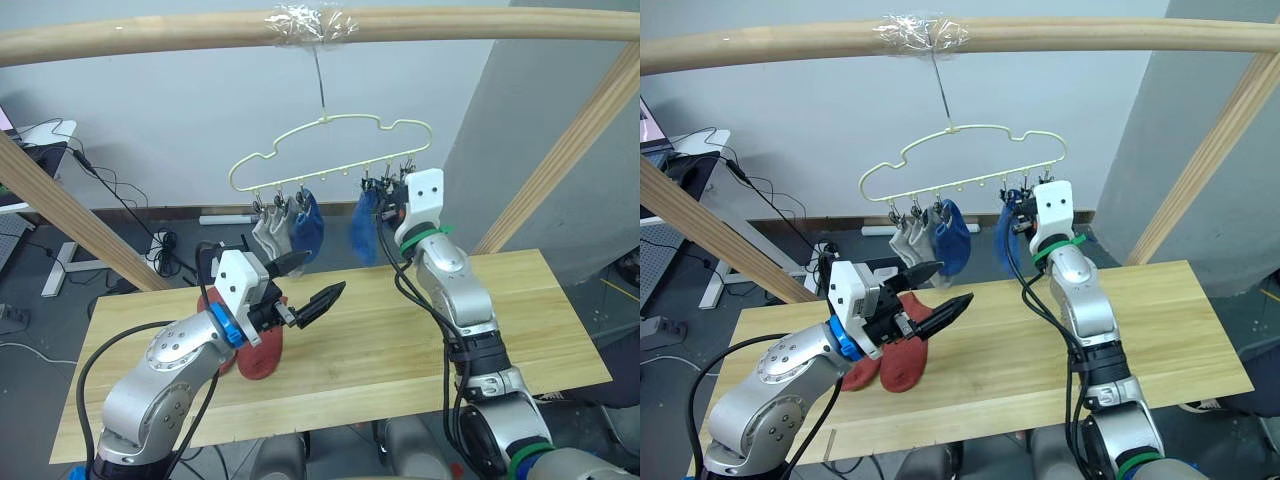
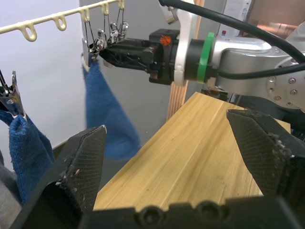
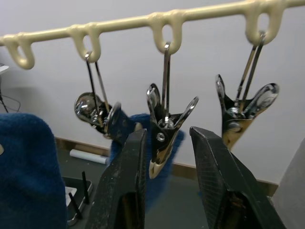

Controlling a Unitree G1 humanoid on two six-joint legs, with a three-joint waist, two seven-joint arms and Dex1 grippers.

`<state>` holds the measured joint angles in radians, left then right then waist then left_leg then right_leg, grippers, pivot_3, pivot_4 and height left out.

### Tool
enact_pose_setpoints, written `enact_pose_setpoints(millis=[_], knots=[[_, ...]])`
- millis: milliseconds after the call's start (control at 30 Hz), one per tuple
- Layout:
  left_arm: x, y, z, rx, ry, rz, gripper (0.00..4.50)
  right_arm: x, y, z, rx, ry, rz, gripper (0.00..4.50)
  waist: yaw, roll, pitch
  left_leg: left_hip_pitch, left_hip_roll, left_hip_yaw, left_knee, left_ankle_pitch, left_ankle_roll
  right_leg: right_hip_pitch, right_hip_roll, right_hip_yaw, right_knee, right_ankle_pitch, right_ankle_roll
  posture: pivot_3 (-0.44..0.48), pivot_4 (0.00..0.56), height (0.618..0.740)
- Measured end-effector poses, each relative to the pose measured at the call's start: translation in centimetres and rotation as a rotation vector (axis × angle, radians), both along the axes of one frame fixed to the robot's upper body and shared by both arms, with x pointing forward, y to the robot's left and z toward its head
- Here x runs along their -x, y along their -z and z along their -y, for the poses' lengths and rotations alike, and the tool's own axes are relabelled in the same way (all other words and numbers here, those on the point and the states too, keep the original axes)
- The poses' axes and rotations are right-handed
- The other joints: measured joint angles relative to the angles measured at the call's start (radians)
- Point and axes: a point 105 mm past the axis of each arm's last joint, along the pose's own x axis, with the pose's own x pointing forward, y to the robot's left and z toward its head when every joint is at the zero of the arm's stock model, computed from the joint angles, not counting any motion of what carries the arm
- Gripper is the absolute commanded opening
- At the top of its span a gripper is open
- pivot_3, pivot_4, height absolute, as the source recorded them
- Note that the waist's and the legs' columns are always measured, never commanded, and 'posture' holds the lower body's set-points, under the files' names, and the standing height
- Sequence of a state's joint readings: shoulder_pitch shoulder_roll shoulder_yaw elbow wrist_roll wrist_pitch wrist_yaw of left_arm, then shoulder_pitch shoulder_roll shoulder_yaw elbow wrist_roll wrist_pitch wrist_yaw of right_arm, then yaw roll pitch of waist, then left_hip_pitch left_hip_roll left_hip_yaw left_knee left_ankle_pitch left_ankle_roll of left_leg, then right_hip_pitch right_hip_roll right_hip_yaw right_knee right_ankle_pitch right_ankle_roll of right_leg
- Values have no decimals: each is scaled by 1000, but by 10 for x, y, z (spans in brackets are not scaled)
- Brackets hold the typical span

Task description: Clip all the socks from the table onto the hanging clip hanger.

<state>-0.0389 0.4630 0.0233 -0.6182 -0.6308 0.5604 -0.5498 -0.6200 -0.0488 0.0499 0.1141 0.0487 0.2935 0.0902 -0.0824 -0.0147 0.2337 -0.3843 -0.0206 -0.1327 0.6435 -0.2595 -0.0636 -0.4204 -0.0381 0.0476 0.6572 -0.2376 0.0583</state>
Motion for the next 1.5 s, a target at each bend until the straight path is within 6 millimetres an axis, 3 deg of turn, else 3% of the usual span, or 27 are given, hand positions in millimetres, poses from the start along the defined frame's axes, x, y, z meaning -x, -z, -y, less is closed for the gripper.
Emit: enact_pose_setpoints(millis=[867, 1500], knots=[[1, 4, 3, -2, -1, -11, 4500, -3, -7, -18, -72, -32, 4, 1491, 0, 0, 0, 0, 0, 0, 0, 0, 0, 0, 0, 0, 0, 0, 0, -32, 199, 740], [1, 4, 3, -5, -1, -5, 4500, -2, -7, -19, -74, -40, 6, 1491, 0, 0, 0, 0, 0, 0, 0, 0, 0, 0, 0, 0, 0, 0, 0, -32, 199, 740]])
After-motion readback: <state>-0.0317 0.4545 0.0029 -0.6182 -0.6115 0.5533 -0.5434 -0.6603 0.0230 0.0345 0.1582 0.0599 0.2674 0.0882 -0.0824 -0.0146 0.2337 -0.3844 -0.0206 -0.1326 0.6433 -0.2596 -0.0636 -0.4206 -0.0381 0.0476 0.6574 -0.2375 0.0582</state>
